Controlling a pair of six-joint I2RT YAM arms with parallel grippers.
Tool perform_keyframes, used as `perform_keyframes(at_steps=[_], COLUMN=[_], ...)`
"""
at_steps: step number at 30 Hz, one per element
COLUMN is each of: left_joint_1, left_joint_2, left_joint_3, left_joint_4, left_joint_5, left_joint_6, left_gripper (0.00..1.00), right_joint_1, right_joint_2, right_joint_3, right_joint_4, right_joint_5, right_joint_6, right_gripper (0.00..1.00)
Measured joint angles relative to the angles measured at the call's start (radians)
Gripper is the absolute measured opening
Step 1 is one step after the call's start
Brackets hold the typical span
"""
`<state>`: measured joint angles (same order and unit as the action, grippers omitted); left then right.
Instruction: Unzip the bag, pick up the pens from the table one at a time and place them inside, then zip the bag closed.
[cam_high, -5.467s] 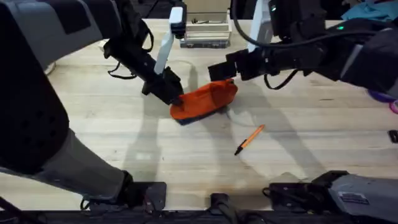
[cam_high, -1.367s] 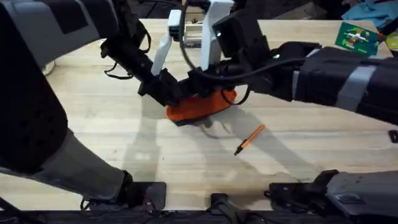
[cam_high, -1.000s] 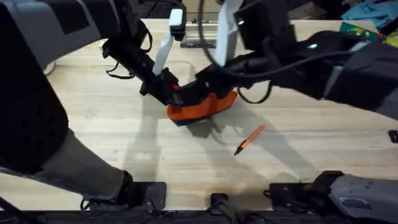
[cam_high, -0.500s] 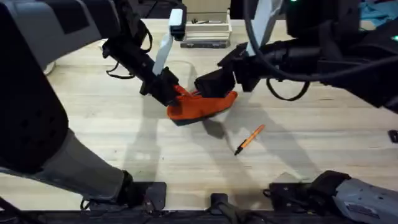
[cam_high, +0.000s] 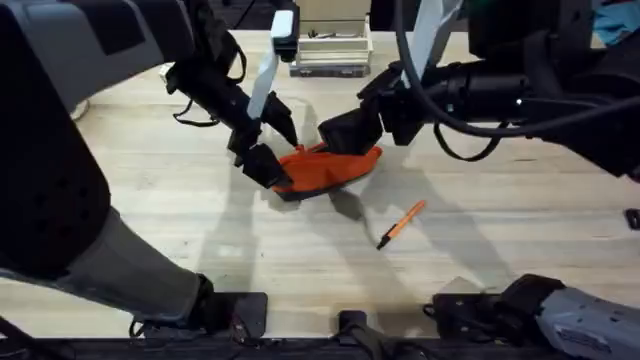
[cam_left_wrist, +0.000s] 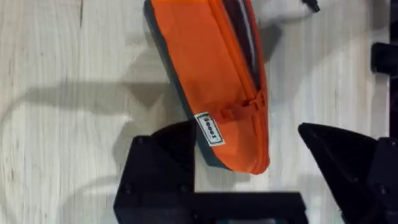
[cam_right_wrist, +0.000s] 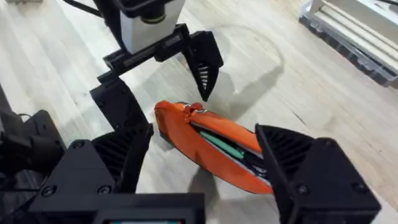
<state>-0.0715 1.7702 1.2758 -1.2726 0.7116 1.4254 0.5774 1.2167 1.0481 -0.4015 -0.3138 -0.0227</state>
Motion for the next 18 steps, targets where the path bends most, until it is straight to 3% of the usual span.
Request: perform_keyframes(at_steps=[7, 18], left_joint_1=[0.000, 0.000], left_joint_2=[0.000, 0.000], left_joint_3=[0.034, 0.340], left_joint_4=[-0.068, -0.348], left_joint_5=[-0.009, -0.029], left_joint_6=[0.000, 0.000], left_gripper=[0.995, 0.995], right_joint_1=[0.000, 0.000], right_joint_2=[0.000, 0.000], right_joint_3=[0.019, 0.190], right_joint_4=[-0.069, -0.201], right_joint_5=[0.000, 0.003], right_joint_6=[-0.017, -0.133], right_gripper=[0.998, 0.998])
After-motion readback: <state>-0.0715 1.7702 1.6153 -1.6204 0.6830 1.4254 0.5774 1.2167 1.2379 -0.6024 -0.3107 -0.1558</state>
